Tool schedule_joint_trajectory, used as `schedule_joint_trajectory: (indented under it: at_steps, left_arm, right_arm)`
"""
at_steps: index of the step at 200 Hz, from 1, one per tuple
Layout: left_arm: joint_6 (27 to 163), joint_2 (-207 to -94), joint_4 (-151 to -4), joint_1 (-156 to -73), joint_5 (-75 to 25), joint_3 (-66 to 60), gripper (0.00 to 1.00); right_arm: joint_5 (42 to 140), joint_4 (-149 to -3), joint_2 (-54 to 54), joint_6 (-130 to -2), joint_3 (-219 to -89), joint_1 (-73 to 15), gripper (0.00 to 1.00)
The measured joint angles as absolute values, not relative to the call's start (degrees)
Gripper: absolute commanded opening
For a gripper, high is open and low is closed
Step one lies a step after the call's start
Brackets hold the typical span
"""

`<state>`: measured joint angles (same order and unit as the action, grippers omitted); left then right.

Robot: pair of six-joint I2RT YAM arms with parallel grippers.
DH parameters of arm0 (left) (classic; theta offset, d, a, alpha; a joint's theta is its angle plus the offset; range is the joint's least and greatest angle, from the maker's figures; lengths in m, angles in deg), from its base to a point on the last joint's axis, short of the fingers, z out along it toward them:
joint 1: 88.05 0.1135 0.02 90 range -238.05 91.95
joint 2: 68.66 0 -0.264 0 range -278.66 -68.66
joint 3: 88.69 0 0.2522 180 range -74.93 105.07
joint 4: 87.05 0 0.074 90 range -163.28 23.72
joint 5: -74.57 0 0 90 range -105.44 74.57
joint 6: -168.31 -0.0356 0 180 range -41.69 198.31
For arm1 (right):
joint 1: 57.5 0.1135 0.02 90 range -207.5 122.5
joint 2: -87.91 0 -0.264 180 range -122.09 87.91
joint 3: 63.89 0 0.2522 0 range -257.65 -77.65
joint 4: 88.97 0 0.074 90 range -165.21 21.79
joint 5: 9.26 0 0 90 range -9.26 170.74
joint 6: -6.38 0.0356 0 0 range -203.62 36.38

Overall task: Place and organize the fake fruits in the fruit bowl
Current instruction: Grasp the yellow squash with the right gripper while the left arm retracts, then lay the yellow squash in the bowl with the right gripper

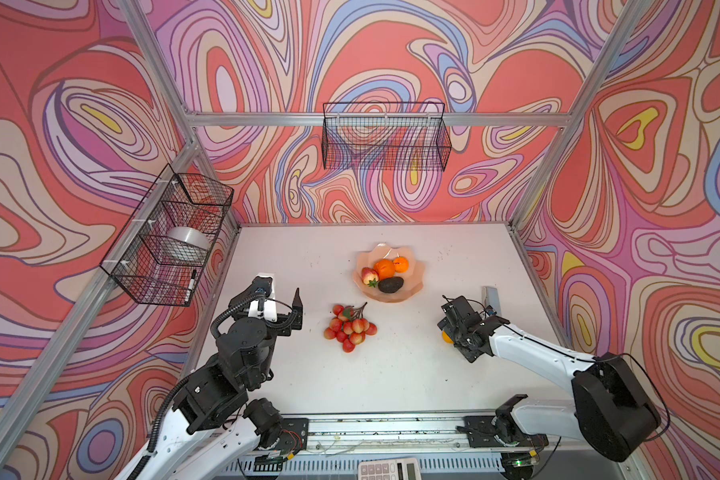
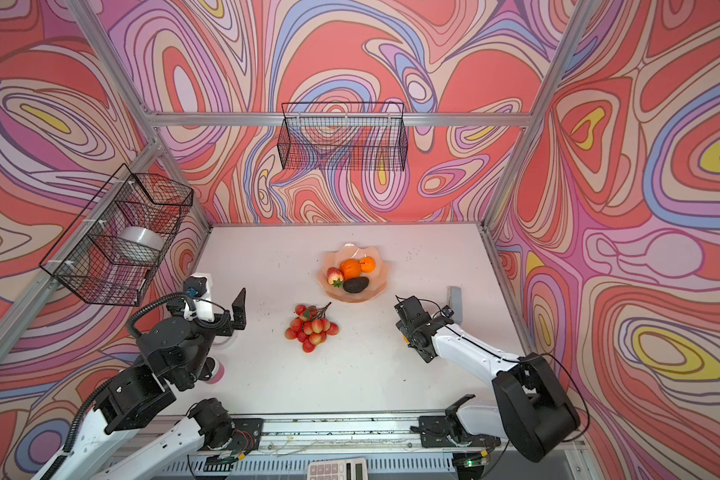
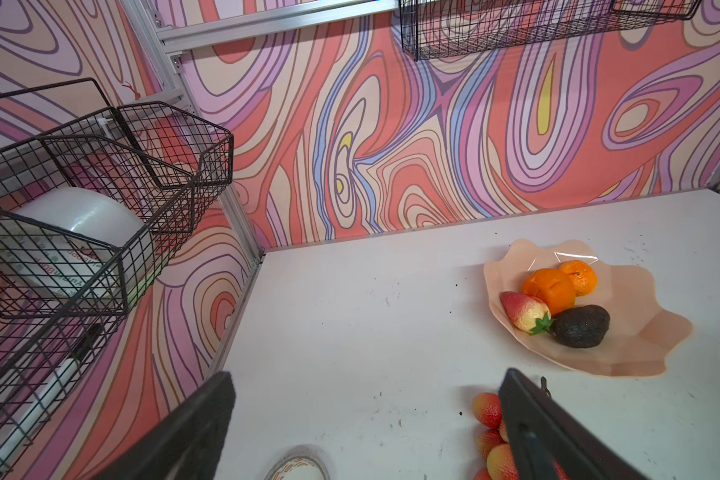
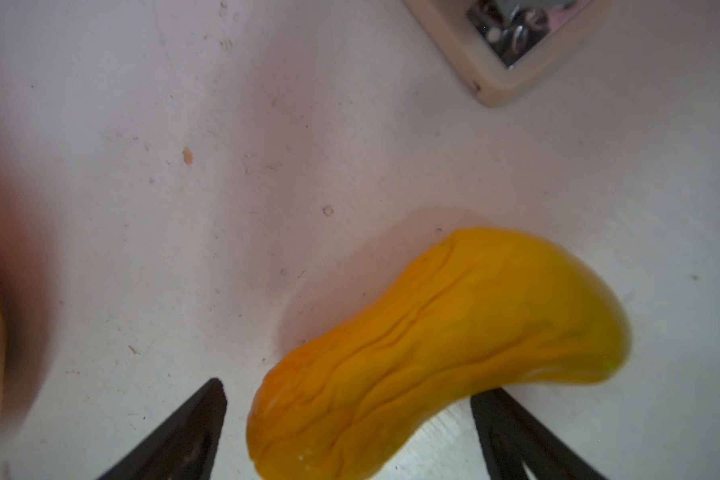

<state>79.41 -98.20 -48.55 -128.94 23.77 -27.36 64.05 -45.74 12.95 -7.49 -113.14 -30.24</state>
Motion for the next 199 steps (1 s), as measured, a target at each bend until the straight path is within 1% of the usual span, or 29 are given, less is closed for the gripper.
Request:
schedule_joint_trajectory:
  at_steps: [17,55,71,83,103,127,166,199]
  left_arm:
    - [79.4,-98.4,-48.5,-128.9,23.4,-27.4,1.0]
    - [79.9,-100.3,-47.9,-128.9,22.5,-27.4,1.0]
    - [80.0,-101.2,-47.3,-128.9,22.1,-27.4,1.0]
    - [80.1,-101.8,-47.0,-128.9,21.7,-27.4,1.0]
    - [80.7,-103.1,-46.1,-128.9,21.0,-27.3,1.0]
    - [82.0,-106.3,-44.9,-128.9,20.3,-26.5,1.0]
    - [84.1,-108.6,-42.9,-128.9,19.0,-25.9,1.0]
    - [86.1,-108.6,-40.9,-128.9,17.3,-25.5,0.99]
  right_arm:
    - [64.1,-46.4,11.9,-7.4,-113.1,-30.2,0.83]
    - [64.4,-49.1,11.6,-8.3,-112.7,-30.3,0.55]
    - [63.7,-49.5,12.5,-9.6,-112.5,-29.6,0.47]
    - [62.3,-49.3,13.8,-11.8,-112.7,-28.1,0.42]
    - [59.4,-47.6,14.7,-16.1,-115.9,-23.4,0.39]
    - [57.6,-47.2,12.5,-23.1,-124.9,-18.7,0.38]
    - [57.6,-49.5,5.6,-34.1,-136.4,-18.1,0.38]
    - [58.2,-48.9,-5.1,-42.9,-149.1,-18.2,0.39]
